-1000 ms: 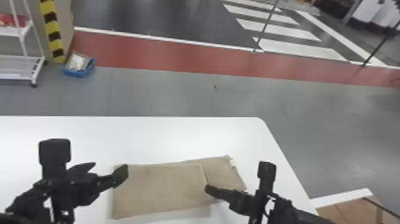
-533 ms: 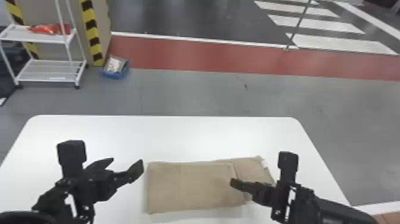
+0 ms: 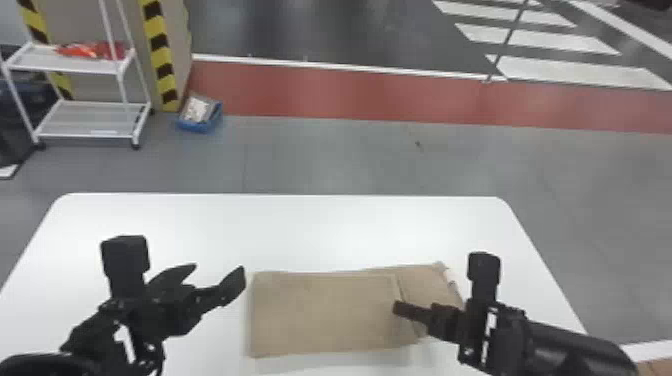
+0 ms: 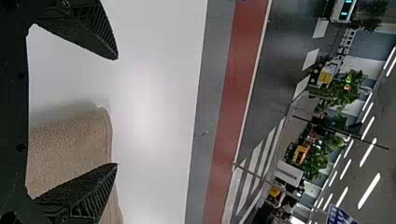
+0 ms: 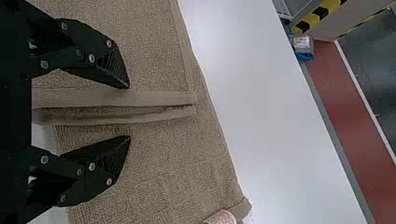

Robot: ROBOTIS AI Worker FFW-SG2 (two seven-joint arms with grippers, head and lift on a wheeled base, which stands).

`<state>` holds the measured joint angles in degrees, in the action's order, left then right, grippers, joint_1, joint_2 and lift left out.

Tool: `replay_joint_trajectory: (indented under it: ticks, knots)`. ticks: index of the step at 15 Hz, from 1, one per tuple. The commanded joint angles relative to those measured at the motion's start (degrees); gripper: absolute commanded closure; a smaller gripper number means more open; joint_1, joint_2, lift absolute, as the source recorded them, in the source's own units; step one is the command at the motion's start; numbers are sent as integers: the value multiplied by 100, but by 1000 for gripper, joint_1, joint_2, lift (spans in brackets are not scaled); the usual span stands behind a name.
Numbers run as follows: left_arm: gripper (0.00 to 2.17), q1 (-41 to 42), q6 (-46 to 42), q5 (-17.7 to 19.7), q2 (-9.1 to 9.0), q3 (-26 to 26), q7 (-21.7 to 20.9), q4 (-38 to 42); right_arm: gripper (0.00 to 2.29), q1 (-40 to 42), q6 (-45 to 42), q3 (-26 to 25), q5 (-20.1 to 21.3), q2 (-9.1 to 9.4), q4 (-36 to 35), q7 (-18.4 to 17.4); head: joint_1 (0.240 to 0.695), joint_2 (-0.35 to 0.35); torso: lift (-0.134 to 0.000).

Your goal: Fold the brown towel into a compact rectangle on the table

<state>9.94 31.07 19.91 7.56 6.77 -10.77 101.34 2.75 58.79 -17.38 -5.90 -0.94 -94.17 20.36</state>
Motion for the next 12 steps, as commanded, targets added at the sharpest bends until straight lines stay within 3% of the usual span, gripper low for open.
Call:
replay_joint_trajectory:
  ticks: [1,3,12]
  knots:
    - [76,-1,1,92,9,-9,-39,9,620,-73,-11,-11,2,-11,135,29,695,-189,0]
    - [76,8,1,118,9,-9,-39,35,765,-64,6,-11,-25,-3,135,82,695,-191,0]
    - [80,43,71,118,9,44,-30,140,745,147,481,-2,-157,-3,-410,91,695,-191,0]
